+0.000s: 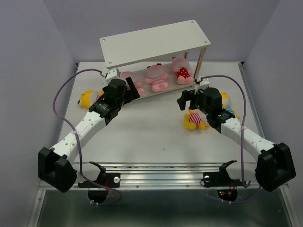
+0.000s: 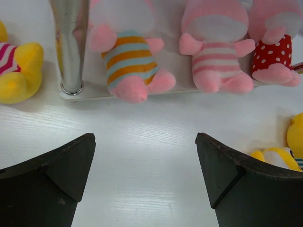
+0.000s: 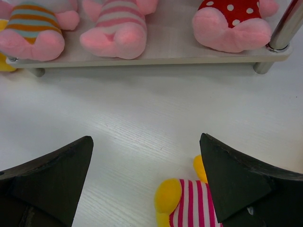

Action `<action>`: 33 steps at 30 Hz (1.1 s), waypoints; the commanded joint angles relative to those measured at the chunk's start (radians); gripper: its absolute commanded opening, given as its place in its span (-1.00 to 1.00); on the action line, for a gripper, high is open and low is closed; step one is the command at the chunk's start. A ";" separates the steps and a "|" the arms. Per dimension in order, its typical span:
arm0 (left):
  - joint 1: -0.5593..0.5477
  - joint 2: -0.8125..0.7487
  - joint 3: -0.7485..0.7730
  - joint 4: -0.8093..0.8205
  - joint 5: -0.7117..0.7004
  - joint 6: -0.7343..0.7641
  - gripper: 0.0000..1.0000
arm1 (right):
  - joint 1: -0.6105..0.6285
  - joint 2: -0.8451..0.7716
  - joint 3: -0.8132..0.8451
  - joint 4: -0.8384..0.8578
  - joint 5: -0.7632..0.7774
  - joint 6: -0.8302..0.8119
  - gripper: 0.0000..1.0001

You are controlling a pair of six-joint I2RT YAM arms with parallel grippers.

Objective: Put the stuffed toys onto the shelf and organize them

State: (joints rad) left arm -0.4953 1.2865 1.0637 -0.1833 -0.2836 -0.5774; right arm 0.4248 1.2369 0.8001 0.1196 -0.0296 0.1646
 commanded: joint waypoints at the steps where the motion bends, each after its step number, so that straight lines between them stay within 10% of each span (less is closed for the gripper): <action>1: 0.004 -0.108 -0.019 -0.090 -0.067 -0.019 0.98 | -0.006 -0.042 -0.024 0.045 0.008 -0.013 1.00; 11: 0.029 -0.128 -0.063 -0.217 -0.137 -0.094 0.98 | -0.006 -0.115 -0.049 0.013 0.236 0.101 1.00; 17: 0.109 -0.190 -0.135 -0.206 -0.092 -0.110 0.98 | -0.006 -0.128 0.054 -0.408 0.516 0.405 1.00; 25: 0.133 -0.299 -0.208 -0.180 -0.054 -0.107 0.98 | -0.006 -0.146 0.051 -0.731 0.442 0.647 1.00; 33: 0.135 -0.323 -0.242 -0.133 -0.037 -0.107 0.98 | -0.006 -0.139 -0.041 -0.646 0.275 0.768 1.00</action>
State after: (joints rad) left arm -0.3645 0.9836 0.8333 -0.3630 -0.3271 -0.6861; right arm 0.4248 1.0943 0.7795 -0.5499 0.3298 0.8291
